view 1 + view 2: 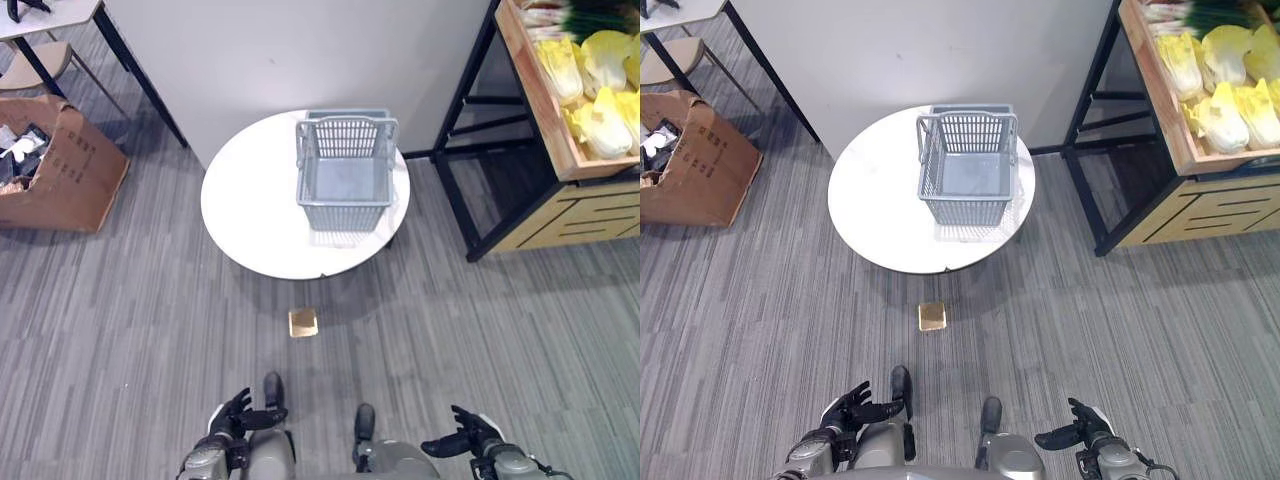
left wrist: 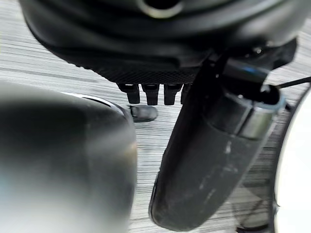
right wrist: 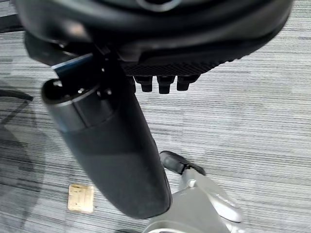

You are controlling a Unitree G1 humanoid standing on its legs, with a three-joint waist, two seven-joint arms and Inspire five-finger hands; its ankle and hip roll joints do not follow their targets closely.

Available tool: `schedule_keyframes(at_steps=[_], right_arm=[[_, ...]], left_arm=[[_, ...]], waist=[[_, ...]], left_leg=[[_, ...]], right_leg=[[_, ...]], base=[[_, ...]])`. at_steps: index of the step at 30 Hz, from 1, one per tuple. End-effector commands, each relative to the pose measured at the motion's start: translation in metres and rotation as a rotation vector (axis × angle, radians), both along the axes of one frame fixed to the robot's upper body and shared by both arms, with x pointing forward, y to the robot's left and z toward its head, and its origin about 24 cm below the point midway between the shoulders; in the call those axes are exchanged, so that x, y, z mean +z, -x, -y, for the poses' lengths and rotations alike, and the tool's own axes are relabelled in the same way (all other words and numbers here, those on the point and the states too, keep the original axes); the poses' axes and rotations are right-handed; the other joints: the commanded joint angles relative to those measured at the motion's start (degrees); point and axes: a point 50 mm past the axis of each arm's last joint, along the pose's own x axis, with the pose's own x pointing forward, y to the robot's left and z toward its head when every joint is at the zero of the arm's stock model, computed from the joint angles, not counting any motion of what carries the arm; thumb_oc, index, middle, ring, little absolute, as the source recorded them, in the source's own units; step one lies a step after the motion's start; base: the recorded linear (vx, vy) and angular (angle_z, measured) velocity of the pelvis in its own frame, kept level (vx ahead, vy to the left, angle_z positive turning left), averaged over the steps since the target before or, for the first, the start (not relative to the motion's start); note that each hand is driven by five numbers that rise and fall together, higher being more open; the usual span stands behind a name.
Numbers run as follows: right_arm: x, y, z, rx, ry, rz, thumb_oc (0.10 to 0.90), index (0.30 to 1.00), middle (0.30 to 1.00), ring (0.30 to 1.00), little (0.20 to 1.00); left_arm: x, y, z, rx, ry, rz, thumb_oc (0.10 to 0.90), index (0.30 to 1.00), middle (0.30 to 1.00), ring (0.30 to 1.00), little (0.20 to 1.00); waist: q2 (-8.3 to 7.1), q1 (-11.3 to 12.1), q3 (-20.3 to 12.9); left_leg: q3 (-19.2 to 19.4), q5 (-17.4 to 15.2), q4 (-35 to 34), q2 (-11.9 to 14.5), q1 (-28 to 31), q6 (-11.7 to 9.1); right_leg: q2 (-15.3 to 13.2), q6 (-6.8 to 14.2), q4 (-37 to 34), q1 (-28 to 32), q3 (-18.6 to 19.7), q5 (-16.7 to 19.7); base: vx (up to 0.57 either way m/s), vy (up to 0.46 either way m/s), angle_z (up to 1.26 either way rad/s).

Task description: Get the vegetables into the basket

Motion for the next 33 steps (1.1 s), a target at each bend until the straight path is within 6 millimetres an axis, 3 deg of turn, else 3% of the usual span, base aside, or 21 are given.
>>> schedule_keyframes(at_steps=[1,3,6,7,8,11,13,20,25,28,33], right_arm=[[-0.001,0.013,0.003,0.026,0.012,-0.01,0.9,1.0,1.0,1.0,1.0],[-0.003,0.018,-0.001,0.026,-0.001,-0.029,0.9,1.0,1.0,1.0,1.0],[-0.006,0.02,-0.007,0.048,-0.016,-0.049,0.9,1.0,1.0,1.0,1.0],[-0.006,0.02,-0.007,0.048,-0.017,-0.049,0.9,1.0,1.0,1.0,1.0],[-0.005,0.012,-0.011,0.067,-0.021,-0.032,0.9,1.0,1.0,1.0,1.0],[-0.004,0.002,-0.015,0.075,-0.03,0.0,0.9,1.0,1.0,1.0,1.0],[-0.003,-0.003,-0.019,0.097,-0.037,0.014,0.9,1.0,1.0,1.0,1.0],[-0.002,-0.011,-0.021,0.083,-0.05,0.046,0.9,1.0,1.0,1.0,1.0],[0.0,-0.021,-0.031,0.102,-0.074,0.097,0.9,1.0,1.0,1.0,1.0],[-0.001,-0.019,-0.035,0.107,-0.088,0.091,0.9,1.0,1.0,1.0,1.0],[-0.003,-0.01,-0.028,0.12,-0.065,0.049,0.9,1.0,1.0,1.0,1.0]], left_arm=[[-0.005,0.033,-0.016,0.007,-0.054,-0.077,0.9,1.0,1.0,1.0,1.0],[-0.005,0.033,-0.019,-0.007,-0.064,-0.084,0.9,1.0,1.0,1.0,1.0],[-0.003,0.031,-0.026,-0.03,-0.075,-0.082,0.9,1.0,1.0,1.0,1.0],[-0.003,0.031,-0.026,-0.03,-0.076,-0.082,0.9,1.0,1.0,1.0,1.0],[0.0,0.025,-0.032,-0.043,-0.094,-0.066,0.9,1.0,1.0,1.0,1.0],[0.003,0.021,-0.037,-0.058,-0.115,-0.058,0.9,1.0,1.0,1.0,1.0],[0.005,0.02,-0.043,-0.06,-0.13,-0.058,0.9,1.0,1.0,1.0,1.0],[0.008,0.017,-0.053,-0.038,-0.154,-0.053,0.9,1.0,1.0,1.0,1.0],[0.014,0.002,-0.049,-0.057,-0.171,0.027,0.9,1.0,1.0,1.0,1.0],[0.011,0.009,-0.049,-0.055,-0.176,-0.007,0.9,1.0,1.0,1.0,1.0],[0.003,0.027,-0.045,0.008,-0.122,-0.065,0.9,1.0,1.0,1.0,1.0]], waist=[[-1.55,0.8,-2.6],[-2.7,0.5,-3.3],[-4.73,0.5,-3.8],[-4.79,0.5,-3.8],[-5.26,0.6,-3.3],[-5.32,0.8,-2.8],[-5.25,0.5,-2.8],[-4.65,-0.6,-2.4],[-5.04,-1.2,-1.5],[-5.24,-1.2,-1.4],[-4.63,-0.7,-3.0]], left_leg=[[2.5,1.7,1.0,-0.9,-0.6,2.7],[4.3,0.2,2.4,-2.2,0.1,4.0],[6.4,-3.3,4.5,-4.7,0.9,6.5],[6.4,-3.3,4.5,-4.7,0.9,6.6],[7.3,-5.1,5.4,-5.8,1.3,7.9],[8.0,-6.8,5.7,-6.9,2.5,9.3],[8.7,-8.7,4.6,-8.5,5.9,10.2],[7.5,-10.6,2.6,-9.4,10.7,9.7],[4.8,-12.1,4.7,-8.8,12.0,8.6],[3.6,-12.4,5.6,-8.3,12.2,8.0],[2.7,-9.8,2.9,-5.5,12.2,5.9]], right_leg=[[-8.4,8.2,5.3,3.9,3.9,-0.9],[-10.7,9.4,7.2,3.6,4.6,0.8],[-13.8,10.9,11.0,1.2,5.9,7.0],[-13.9,11.0,11.0,1.1,6.0,7.0],[-15.0,11.2,15.4,-1.6,6.0,11.3],[-15.6,11.2,20.2,-3.9,5.6,13.7],[-16.4,11.0,22.1,-6.2,2.3,15.4],[-16.2,11.3,15.5,-9.8,-2.4,13.1],[-16.4,12.6,10.6,-11.0,1.4,13.6],[-16.0,12.7,10.0,-11.2,3.3,13.3],[-13.2,11.4,5.5,-8.3,0.6,9.6]], base=[[0.38,0.346,-0.63],[0.31,0.323,-0.48],[0.2,0.262,-0.23],[0.11,0.265,0.0],[0.07,0.201,-0.09],[0.14,0.312,-0.25],[0.18,0.286,0.07],[0.17,0.048,0.03],[0.11,-0.098,0.4],[0.07,-0.191,0.39],[0.02,-0.193,0.01]])
